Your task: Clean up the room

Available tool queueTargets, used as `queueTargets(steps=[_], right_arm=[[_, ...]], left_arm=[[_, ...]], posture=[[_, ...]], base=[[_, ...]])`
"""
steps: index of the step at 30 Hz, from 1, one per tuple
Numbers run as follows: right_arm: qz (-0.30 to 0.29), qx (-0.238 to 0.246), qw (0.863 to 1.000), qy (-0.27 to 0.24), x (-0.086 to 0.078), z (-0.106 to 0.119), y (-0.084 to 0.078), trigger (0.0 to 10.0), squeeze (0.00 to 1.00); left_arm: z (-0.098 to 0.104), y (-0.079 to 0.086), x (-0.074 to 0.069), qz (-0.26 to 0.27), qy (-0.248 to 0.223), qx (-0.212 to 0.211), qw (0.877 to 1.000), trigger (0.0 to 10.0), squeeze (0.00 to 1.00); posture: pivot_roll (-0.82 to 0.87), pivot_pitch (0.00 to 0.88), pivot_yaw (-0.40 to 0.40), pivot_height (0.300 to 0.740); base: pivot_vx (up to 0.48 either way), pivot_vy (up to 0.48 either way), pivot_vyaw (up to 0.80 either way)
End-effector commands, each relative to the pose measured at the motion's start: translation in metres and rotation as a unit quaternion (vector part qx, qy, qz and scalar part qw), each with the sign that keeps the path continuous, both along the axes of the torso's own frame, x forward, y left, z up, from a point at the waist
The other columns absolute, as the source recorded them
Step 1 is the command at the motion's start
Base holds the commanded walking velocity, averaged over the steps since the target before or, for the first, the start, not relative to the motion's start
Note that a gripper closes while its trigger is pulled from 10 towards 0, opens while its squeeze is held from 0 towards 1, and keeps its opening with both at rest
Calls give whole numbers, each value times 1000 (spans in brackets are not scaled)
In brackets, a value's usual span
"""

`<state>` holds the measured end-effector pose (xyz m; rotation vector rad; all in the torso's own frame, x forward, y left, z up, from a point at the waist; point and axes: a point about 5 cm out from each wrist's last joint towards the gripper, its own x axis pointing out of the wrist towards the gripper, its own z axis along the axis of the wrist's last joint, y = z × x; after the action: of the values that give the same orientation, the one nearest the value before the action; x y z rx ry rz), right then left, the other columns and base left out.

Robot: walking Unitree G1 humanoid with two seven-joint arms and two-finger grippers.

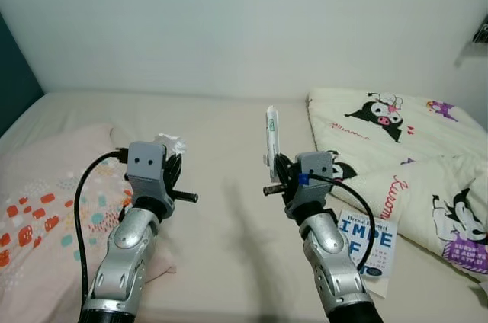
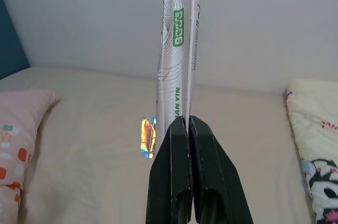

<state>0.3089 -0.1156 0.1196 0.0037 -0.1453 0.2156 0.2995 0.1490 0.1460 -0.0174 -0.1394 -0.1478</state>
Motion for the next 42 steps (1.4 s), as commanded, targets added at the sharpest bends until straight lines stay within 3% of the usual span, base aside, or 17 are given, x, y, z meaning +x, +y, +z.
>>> queueTargets(steps=[1,12,25,42], right_arm=[[-2,3,1000,8,-3,-4,0,10000,0],[14,5,999,35,-2,-12,6,10000,0],[11,17,999,42,-1,-15,11,10000,0],[18,15,999,44,1,-16,10,10000,0]], left_arm=[[-2,-1,0,-1,5,6,1000,10000,0],[-14,-3,6,-3,43,2,999,10000,0],[-5,-2,13,-4,29,9,1000,10000,0],[-6,-5,12,-8,28,13,999,10000,0]], posture=[[26,26,-35,740],[23,18,-29,740],[16,8,4,740],[29,0,-18,740]], base=[[0,0,0],[0,0,0],[0,0,0],[0,0,0]])
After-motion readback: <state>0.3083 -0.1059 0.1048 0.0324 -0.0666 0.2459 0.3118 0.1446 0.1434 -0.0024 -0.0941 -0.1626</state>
